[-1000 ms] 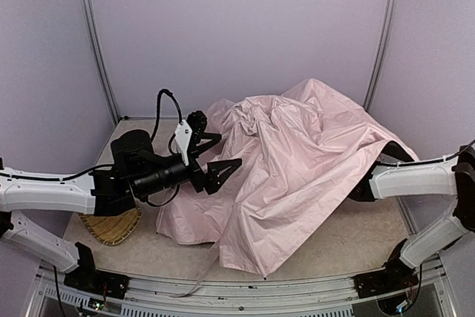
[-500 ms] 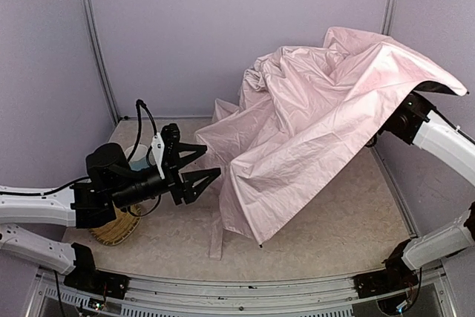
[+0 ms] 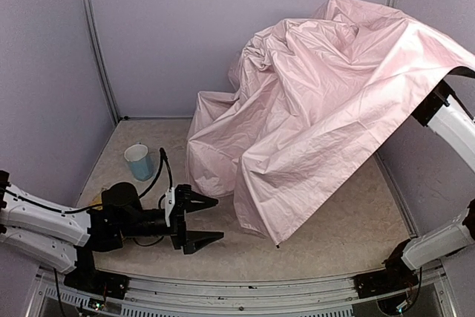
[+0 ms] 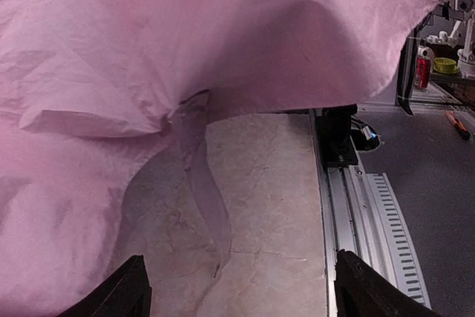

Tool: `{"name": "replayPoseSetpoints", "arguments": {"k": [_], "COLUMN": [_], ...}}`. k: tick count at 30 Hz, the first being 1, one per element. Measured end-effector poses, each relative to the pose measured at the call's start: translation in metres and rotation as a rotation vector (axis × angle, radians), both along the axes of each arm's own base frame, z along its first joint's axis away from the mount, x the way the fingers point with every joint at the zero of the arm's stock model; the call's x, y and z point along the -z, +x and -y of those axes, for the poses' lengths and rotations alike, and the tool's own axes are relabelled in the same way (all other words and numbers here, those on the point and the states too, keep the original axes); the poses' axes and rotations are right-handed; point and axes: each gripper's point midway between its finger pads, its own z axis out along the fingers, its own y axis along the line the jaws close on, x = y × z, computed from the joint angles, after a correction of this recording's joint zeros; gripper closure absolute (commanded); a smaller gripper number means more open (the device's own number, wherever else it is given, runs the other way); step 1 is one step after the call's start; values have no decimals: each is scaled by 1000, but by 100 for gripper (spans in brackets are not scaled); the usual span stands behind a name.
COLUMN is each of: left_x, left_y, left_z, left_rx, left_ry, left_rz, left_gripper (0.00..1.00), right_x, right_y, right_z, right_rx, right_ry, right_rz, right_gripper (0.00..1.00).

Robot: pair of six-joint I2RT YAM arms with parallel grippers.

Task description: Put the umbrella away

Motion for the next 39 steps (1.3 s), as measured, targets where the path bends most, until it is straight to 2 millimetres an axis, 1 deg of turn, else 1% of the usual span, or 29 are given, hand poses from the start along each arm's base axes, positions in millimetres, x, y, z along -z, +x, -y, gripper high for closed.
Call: {"name": "replayPoseSetpoints", "arguments": {"k": [2, 4, 6, 8, 11, 12, 16, 19, 20, 21, 22, 23, 24, 25, 26, 30, 33, 35, 37, 39], "left_x": [9, 21, 28, 30, 34, 37, 46, 44, 42, 40, 41, 41, 43, 43, 42, 38, 37, 37, 41, 43], "left_y": [-7, -8, 0, 11, 24, 27, 33, 35, 37, 38, 39, 40, 40, 40, 40, 39, 45, 58, 77, 99], "left_z": [10, 20, 32, 45, 57, 60, 63, 62, 61, 60, 59, 57, 55, 53, 53, 51, 41, 32, 25, 25], "left_rx": [30, 41, 23, -13, -52, -61, -84, -98, -105, -108, -109, -109, -104, -99, -94, -89, -118, -155, -203, -245], "left_ry": [14, 36, 54, 50, 38, 41, 52, 42, 33, 27, 25, 27, 30, 31, 30, 29, 33, 48, 78, 109], "left_rz": [15, 15, 13, 22, 41, 43, 46, 53, 57, 60, 61, 61, 58, 58, 56, 77, 84, 90, 107, 123], "left_gripper": [19, 20, 21, 23, 33, 35, 36, 35, 36, 39, 45, 56, 72, 92, 100, 100, 100, 100, 100, 100], "right_x": [-3, -4, -3, -3, -4, -5, -5, -5, -5, -5, -5, -5, -5, -5, -5, -4, -1, 0, 2, 2], "right_y": [2, 4, 5, 4, 1, 0, -4, -5, -6, -6, -6, -6, -6, -6, -6, -8, -10, -10, -13, -19], "right_z": [-3, -6, -8, -10, -12, -13, -16, -17, -17, -17, -17, -17, -17, -17, -17, -17, -12, -7, -2, -2], "right_rx": [-5, -11, -19, -31, -53, -62, -87, -98, -101, -103, -105, -107, -108, -108, -109, -114, -107, -93, -80, -88], "right_ry": [1, 2, 3, 5, 11, 14, 21, 20, 19, 17, 16, 15, 14, 14, 13, 4, -28, -51, -78, -98], "right_rz": [4, 2, -2, -5, -8, -8, -12, -8, -6, -4, -2, -1, 0, 1, 2, 0, -3, 5, 7, 16], "right_gripper": [100, 100, 100, 100, 100, 100, 100, 100, 100, 100, 100, 100, 100, 100, 100, 100, 100, 100, 100, 100]}}
